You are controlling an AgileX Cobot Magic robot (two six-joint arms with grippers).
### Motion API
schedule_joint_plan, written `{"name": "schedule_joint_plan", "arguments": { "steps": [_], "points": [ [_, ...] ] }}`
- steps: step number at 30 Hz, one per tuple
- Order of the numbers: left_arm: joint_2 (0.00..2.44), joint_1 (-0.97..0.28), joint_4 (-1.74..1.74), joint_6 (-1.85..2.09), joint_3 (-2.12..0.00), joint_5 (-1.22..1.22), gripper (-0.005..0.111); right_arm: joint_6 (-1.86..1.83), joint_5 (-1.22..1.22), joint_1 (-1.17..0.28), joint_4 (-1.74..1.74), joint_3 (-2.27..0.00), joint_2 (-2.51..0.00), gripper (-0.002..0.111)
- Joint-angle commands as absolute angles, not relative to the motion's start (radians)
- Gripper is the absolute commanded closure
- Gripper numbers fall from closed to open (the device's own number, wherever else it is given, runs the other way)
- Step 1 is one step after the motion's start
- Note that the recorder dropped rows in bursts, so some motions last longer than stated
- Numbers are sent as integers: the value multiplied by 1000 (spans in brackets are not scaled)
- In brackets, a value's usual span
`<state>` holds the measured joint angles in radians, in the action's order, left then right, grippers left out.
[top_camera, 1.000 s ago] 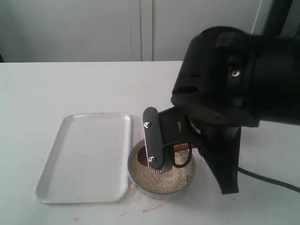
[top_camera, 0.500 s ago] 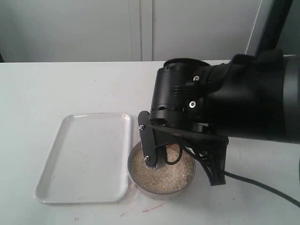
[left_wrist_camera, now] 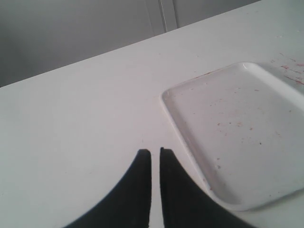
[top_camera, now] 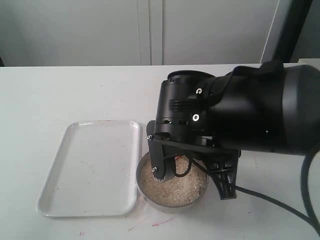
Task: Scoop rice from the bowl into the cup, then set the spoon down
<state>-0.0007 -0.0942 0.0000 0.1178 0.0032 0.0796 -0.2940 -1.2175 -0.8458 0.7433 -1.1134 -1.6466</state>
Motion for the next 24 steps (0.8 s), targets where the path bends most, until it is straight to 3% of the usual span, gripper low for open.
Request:
{"name": "schedule_joint_plan", "arguments": {
  "steps": [1, 24],
  "points": [
    [0, -93, 0, 113, 0, 74, 92, -266, -1221, -847, 756, -1116, -1648, 108],
    [0, -93, 0, 113, 0, 74, 92, -250, -1221, -847, 708, -1005, -1649, 108]
  ]
}}
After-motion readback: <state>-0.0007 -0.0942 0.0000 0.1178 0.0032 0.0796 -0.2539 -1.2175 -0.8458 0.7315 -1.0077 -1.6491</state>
